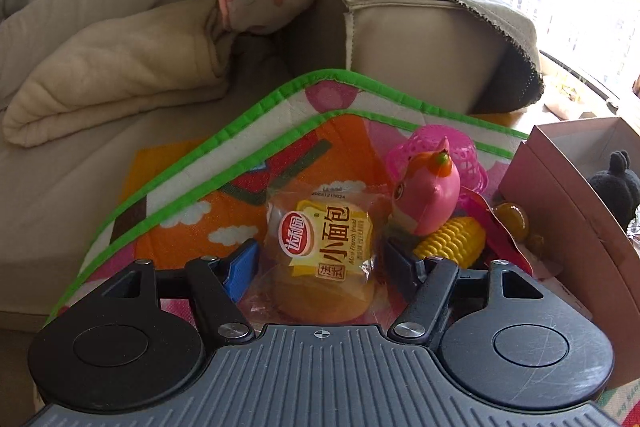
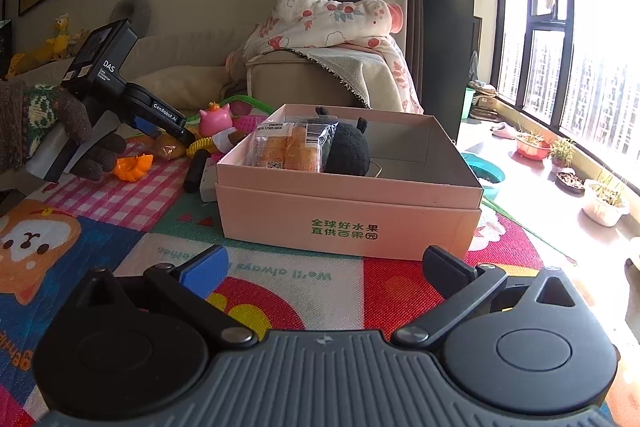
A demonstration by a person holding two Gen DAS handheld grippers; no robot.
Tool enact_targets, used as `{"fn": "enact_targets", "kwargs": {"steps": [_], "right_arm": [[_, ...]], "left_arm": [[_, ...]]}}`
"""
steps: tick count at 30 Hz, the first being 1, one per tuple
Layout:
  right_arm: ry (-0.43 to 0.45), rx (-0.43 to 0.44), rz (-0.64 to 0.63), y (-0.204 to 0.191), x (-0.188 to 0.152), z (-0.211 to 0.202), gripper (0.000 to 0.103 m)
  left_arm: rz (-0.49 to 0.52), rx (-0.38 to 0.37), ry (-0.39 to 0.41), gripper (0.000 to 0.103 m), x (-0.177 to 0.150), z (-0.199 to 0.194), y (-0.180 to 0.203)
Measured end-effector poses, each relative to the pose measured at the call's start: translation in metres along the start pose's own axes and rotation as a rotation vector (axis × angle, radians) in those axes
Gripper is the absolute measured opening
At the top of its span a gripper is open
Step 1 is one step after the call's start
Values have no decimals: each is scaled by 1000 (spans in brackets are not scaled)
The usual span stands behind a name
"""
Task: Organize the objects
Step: 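Grasp the yellow-wrapped bun on the mat with the left tool, then carry the yellow bun toward the box with the left tool while the right tool grasps the orange toy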
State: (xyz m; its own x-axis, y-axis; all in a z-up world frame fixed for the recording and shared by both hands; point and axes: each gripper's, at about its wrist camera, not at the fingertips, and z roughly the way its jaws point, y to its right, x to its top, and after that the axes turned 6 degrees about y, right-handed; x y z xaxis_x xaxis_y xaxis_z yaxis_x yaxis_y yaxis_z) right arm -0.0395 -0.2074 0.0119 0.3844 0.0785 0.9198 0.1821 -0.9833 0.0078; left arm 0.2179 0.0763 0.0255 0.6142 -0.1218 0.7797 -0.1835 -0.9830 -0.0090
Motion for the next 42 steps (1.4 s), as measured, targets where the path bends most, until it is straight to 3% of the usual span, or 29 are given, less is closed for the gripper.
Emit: {"fn": "enact_targets", "kwargs": {"steps": [2, 4, 6, 11, 13, 16, 21, 27, 34, 40, 42], "right_arm": [[-11, -1, -1, 0, 0, 2, 103], [-21, -5, -2, -1, 0, 4, 103], [-39, -12, -1, -1, -1, 7, 103], [-88, -23, -18, -4, -1, 17, 103], [-96, -30, -40, -9, -1, 19, 103], [-83, -30, -98, -23, 1, 15, 103], [-85, 155, -168, -79, 16, 11, 103], [-87, 355, -296, -163, 32, 25, 103], [-156, 356, -314, -204, 38, 71, 103], [-241, 305, -156, -196, 48, 114, 102], [-279, 300, -80, -192, 50, 127, 96]], "left_arm": [[-49, 6, 11, 70, -4, 4, -2], [-104, -1, 33, 60, -9, -1, -6], [-167, -19, 37, 59, -15, -13, -12], [-333, -176, 70, 58, -56, -73, -27], [-364, -204, 105, 58, -75, -101, -30], [-404, -174, 189, 58, -99, -146, -41], [-458, -50, 280, 58, -123, -189, -65], [-527, -31, 316, 58, -146, -214, -89], [-474, 6, 311, 58, -169, -227, -86], [-499, 10, 283, 58, -183, -226, -88], [-482, 9, 277, 58, -184, -226, -84]]}}
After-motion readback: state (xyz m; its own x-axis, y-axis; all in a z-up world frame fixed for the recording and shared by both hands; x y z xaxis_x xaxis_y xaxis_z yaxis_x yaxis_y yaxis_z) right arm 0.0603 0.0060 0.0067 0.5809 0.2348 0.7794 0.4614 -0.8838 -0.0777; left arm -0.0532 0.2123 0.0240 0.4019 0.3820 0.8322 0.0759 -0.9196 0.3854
